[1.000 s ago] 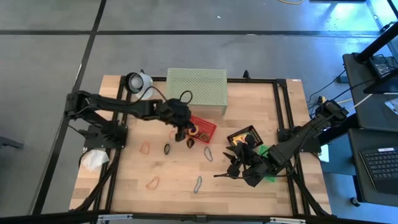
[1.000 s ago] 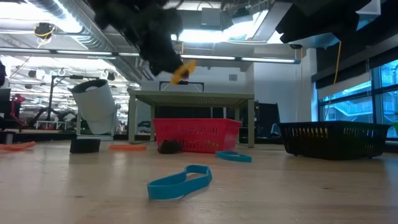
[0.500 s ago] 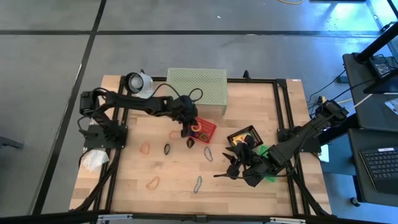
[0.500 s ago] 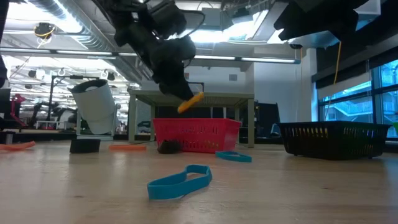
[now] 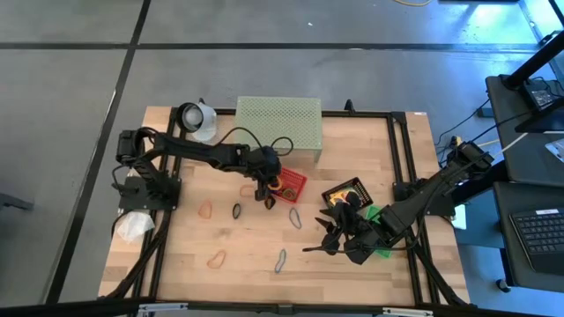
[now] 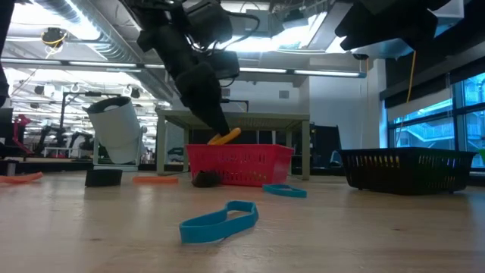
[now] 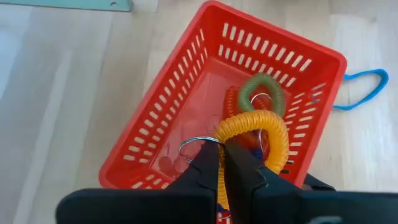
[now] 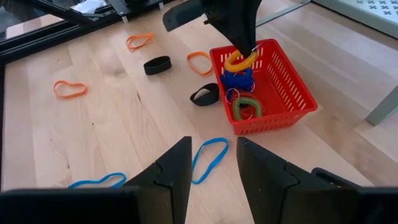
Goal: Pick & Place Office Desk Supplies
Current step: Put the yellow spring keychain into the red bin
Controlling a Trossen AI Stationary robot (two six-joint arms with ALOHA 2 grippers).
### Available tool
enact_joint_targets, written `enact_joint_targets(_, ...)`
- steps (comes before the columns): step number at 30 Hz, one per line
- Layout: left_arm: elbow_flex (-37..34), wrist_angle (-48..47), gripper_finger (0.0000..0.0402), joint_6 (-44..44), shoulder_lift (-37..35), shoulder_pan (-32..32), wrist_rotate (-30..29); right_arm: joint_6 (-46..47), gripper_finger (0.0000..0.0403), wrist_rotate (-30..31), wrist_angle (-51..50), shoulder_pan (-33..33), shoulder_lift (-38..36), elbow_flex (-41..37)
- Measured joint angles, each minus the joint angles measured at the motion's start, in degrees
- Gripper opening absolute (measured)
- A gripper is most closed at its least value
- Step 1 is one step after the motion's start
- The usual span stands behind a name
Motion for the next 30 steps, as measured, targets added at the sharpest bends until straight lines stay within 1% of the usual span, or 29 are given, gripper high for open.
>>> enact_joint_targets(7, 0.0, -1.3, 0.0003, 0.8, 0.9, -2.2, -3.2, 0.0, 0.0127, -0.1, 0.4, 0.0, 0.0, 0.0)
enact_joint_targets(17, 0.0, -1.0, 0.0004, 0.6, 0.9, -3.0, -4.5, 0.0, 0.0127, -0.2, 0.8, 0.0, 0.0, 0.0)
enact_joint_targets(22, 0.0, -1.0, 0.0024, 0.4, 0.9, -3.8, -5.1, 0.1, 0.0127, -0.2, 0.8, 0.0, 0.0, 0.0)
enact_joint_targets(27, 0.0, -1.0, 0.0054, -0.1, 0.9, -4.5, -9.2, 0.2, 0.0127, -0.4, 0.8, 0.0, 0.0, 0.0)
enact_joint_targets(30, 0.0, -1.0, 0.0068, -0.1, 0.9, -4.8, -9.8, 0.2, 0.0127, -1.8, 0.8, 0.0, 0.0, 0.0)
